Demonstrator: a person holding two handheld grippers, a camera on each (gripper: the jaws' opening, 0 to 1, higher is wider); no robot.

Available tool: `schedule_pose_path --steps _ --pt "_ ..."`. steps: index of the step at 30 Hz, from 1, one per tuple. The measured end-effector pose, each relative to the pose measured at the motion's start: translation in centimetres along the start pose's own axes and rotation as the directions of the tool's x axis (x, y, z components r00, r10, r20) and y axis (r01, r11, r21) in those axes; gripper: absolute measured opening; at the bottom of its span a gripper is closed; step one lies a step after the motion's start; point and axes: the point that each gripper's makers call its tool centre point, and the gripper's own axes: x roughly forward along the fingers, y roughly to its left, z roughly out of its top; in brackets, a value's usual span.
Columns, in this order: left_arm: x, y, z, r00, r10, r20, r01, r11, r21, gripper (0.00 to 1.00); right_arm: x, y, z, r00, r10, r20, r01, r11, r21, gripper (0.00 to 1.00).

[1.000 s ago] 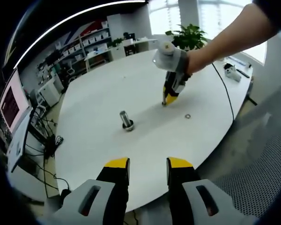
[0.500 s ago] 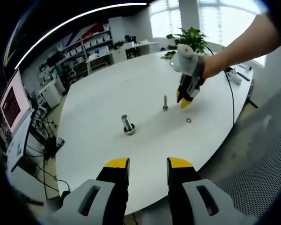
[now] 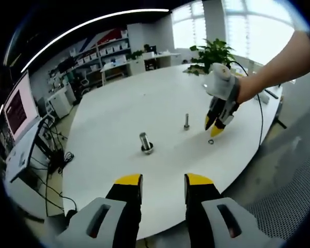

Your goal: Place the washer onto the threaded stud by aligning its center hole with the stud, sliding it down to the base, and recovering from edge contact or off-axis alignment until the washer reaches the visible bottom stop.

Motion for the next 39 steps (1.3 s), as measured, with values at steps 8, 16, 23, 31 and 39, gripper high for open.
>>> schedule_pose_path --steps 8,16,23,31,39 --pt "-0.2 0.3 0.6 0.999 0.007 0.035 -0.006 1.0 -0.022 0.33 0.7 1.5 -0.6 0.999 0.02 -0.041 -0.022 0.998 -0.052 0.23" --pt "-0.1 0.1 0.4 1.0 0.008 0.025 -0.008 1.0 -0.013 0.34 1.1 1.9 -1.0 0.998 0.01 -0.057 -0.015 0.996 -0.083 0.24" --pt "0.1 -0.2 0.2 1.0 -0.006 0.009 0.006 1.0 0.0 0.34 1.2 1.7 -1.0 0.999 0.005 -0.044 -0.011 0.991 -0.132 0.21" --pt "0.0 -0.3 0.2 1.0 -0.01 0.007 0.01 1.0 0.006 0.33 1.5 2.4 -0.5 0.998 -0.008 -0.063 -0.004 0.984 -0.18 0.18" --pt "0.1 -0.3 0.3 1.0 -0.012 0.011 0.011 1.0 0.014 0.33 1.6 2.2 -0.5 0.992 -0.015 -0.126 -0.01 0.981 -0.193 0.16"
